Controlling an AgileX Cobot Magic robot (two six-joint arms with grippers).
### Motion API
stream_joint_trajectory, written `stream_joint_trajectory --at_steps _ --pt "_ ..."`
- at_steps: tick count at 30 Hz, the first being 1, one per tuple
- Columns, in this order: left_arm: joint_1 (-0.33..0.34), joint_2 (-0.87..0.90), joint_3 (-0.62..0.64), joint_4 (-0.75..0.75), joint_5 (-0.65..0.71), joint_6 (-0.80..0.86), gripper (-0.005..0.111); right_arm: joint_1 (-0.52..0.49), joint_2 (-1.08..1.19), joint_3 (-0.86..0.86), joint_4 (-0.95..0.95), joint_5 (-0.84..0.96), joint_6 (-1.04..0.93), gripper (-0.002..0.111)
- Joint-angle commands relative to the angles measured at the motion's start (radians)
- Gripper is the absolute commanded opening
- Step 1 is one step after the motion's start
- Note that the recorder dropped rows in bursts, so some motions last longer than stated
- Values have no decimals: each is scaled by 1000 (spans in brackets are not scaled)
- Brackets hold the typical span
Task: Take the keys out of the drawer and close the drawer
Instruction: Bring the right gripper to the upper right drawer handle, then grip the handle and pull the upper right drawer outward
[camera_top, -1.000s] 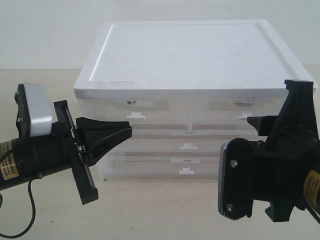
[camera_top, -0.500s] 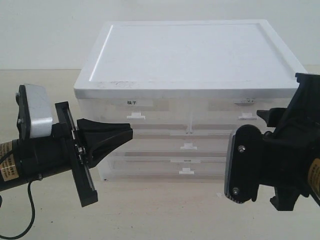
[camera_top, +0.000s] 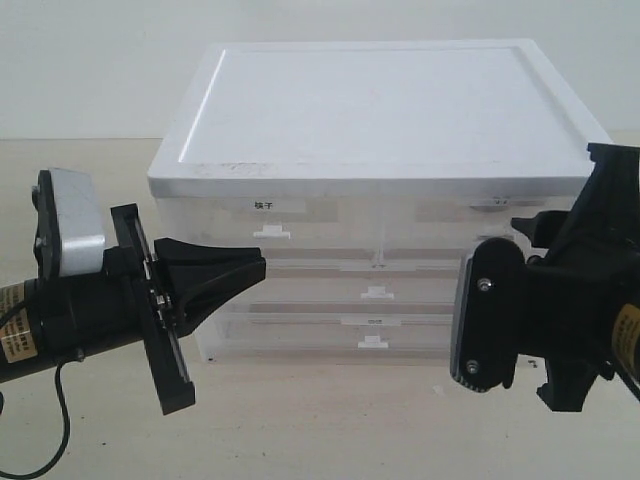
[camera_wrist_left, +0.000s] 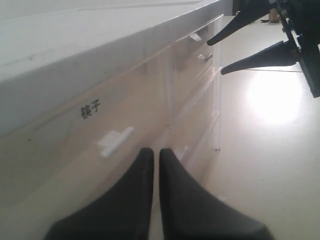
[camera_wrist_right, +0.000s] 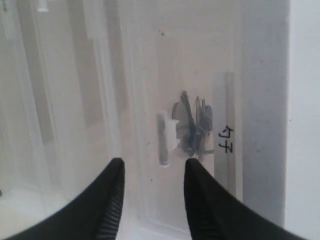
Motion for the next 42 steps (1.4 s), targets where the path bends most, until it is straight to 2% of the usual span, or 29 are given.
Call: stream_joint_trajectory --at_steps 1,19,22,25,29,37,42 --pt "-6 1 -5 13 -10 -11 5 -13 9 4 -73 -59 44 35" --pt "-6 1 -5 24 -10 -15 5 -13 137 -7 -144 25 138 35" --pt "-6 1 -5 24 -10 -15 5 -13 137 -7 -144 25 138 25" --pt "-6 1 -5 24 -10 -15 5 -13 137 -7 -144 27 138 1" --pt "-6 1 -5 24 -10 -15 5 0 137 -7 -144 24 135 0" --pt "-6 1 -5 17 -10 -15 5 118 118 -7 -48 146 94 0" --pt "-6 1 -5 13 -10 -15 5 128 32 -7 40 150 78 0"
